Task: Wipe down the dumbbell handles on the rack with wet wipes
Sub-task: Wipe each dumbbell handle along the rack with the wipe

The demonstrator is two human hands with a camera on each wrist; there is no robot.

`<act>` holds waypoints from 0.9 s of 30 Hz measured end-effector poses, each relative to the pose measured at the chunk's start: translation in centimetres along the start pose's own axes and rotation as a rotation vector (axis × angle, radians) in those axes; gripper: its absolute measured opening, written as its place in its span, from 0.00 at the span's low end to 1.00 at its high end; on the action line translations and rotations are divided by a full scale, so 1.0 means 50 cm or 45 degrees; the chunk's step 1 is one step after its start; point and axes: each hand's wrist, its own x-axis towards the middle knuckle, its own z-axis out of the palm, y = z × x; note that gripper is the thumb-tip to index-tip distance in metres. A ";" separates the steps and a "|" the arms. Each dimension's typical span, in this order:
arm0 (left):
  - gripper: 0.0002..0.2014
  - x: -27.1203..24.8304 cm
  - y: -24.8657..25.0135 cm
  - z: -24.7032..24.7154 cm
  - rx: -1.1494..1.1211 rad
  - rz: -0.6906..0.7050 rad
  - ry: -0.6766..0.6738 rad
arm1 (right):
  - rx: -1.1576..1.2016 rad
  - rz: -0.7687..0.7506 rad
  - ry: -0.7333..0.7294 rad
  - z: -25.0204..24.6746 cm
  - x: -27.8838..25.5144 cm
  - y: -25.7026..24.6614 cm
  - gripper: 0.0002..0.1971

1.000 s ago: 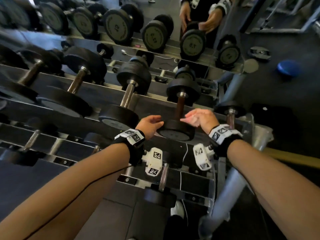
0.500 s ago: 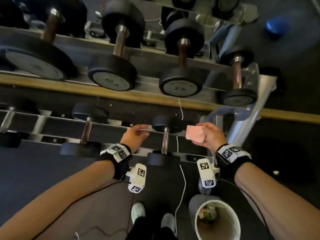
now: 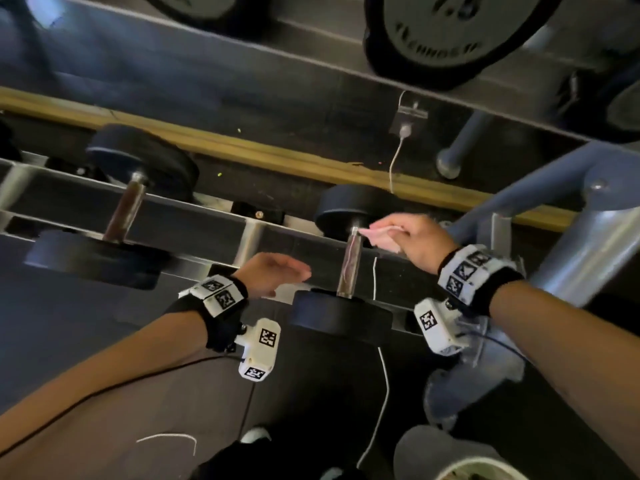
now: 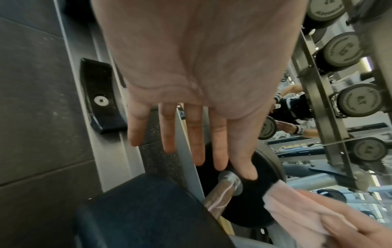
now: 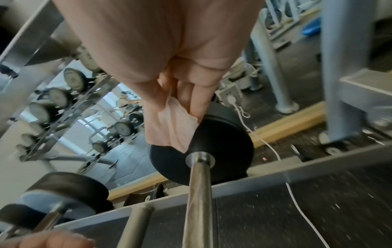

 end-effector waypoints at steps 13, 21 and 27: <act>0.14 0.059 -0.014 0.048 0.260 0.295 -0.342 | -0.431 -0.296 -0.165 0.105 0.083 0.064 0.15; 0.08 0.060 -0.045 0.067 0.181 0.424 -0.210 | -0.669 -0.569 -0.399 0.150 0.051 0.124 0.23; 0.06 0.055 -0.065 0.074 0.027 0.413 -0.151 | -0.861 -0.616 -0.567 0.165 0.028 0.143 0.27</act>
